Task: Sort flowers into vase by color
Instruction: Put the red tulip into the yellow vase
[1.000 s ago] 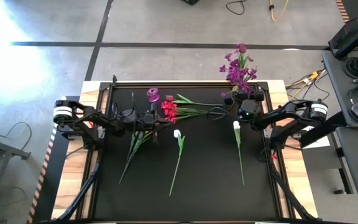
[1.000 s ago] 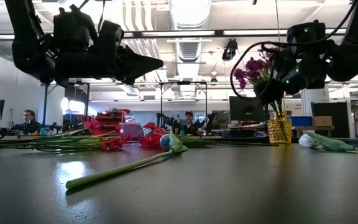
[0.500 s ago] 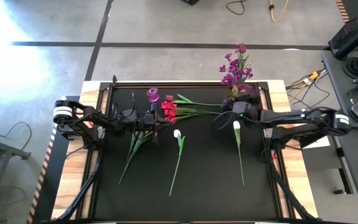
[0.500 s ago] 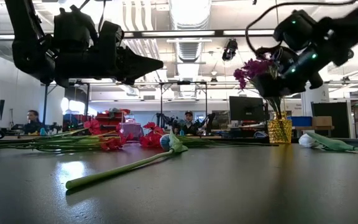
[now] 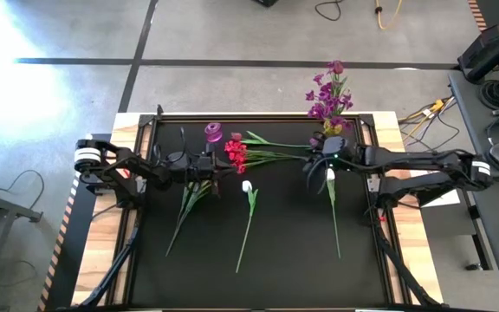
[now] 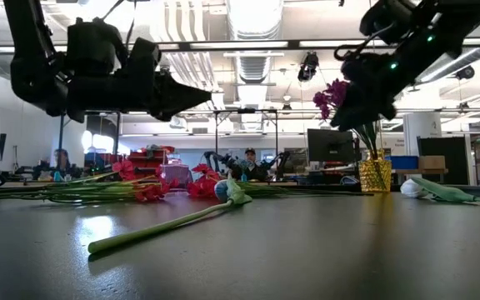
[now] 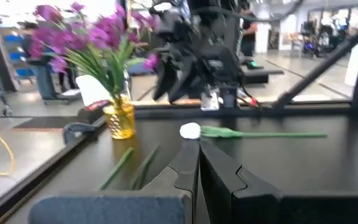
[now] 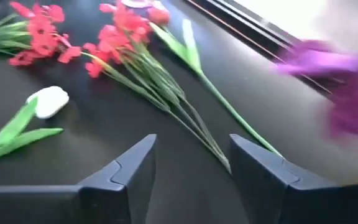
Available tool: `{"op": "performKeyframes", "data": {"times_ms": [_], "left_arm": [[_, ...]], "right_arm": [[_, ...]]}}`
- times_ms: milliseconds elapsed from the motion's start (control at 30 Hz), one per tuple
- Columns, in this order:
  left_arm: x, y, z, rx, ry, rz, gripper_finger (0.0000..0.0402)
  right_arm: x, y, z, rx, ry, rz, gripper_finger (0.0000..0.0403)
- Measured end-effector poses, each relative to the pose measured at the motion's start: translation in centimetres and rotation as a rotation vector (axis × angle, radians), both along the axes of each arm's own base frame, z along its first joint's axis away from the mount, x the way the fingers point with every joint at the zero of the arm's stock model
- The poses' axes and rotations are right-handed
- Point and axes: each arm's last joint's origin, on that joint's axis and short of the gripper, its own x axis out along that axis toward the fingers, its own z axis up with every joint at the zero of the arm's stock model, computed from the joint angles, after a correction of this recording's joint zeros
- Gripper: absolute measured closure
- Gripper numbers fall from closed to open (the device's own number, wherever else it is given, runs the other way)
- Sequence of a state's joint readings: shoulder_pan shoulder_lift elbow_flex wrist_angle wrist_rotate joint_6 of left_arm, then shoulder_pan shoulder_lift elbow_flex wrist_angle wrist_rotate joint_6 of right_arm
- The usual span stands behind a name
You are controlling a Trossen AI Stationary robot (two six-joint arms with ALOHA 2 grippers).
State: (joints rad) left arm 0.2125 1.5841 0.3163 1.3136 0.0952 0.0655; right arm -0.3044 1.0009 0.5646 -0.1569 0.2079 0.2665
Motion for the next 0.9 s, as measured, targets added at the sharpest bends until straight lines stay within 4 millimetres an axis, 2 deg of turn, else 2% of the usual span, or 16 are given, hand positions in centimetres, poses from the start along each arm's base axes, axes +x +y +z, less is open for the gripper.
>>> {"op": "performKeyframes", "data": {"times_ms": [133, 300, 400, 500, 633, 767, 900], "left_arm": [[-0.8, 0.5, 0.1, 0.006, -0.046, 0.026, 0.0402], [-1.5, 1.1, -0.3, 0.004, -0.032, 0.058, 0.0402], [-1.7, 1.5, -0.4, 0.004, -0.032, 0.077, 0.0402], [-2.0, 1.9, -0.5, 0.007, -0.031, 0.098, 0.0402], [-2.3, 2.4, -0.6, 0.028, -0.021, 0.124, 0.0402], [-2.5, 2.9, -0.6, 0.044, -0.027, 0.144, 0.0402], [-2.5, 3.0, -0.4, 0.048, -0.038, 0.15, 0.0402]], "right_arm": [[1.9, -0.3, -1.3, -0.031, -0.005, 0.082, 0.0248], [5.5, -0.4, -2.2, 0.066, 0.026, 0.221, 0.031], [8.1, 0.2, -2.1, 0.1, 0.044, 0.294, 0.0342], [10.2, 1.0, -1.5, 0.122, 0.092, 0.336, 0.0354], [11.9, 2.1, -0.5, 0.127, 0.253, 0.352, 0.0335], [13.7, 2.2, 1.4, 0.082, 0.353, 0.324, 0.0288], [15.7, 1.9, 2.4, 0.075, 0.397, 0.344, 0.0237]]}}
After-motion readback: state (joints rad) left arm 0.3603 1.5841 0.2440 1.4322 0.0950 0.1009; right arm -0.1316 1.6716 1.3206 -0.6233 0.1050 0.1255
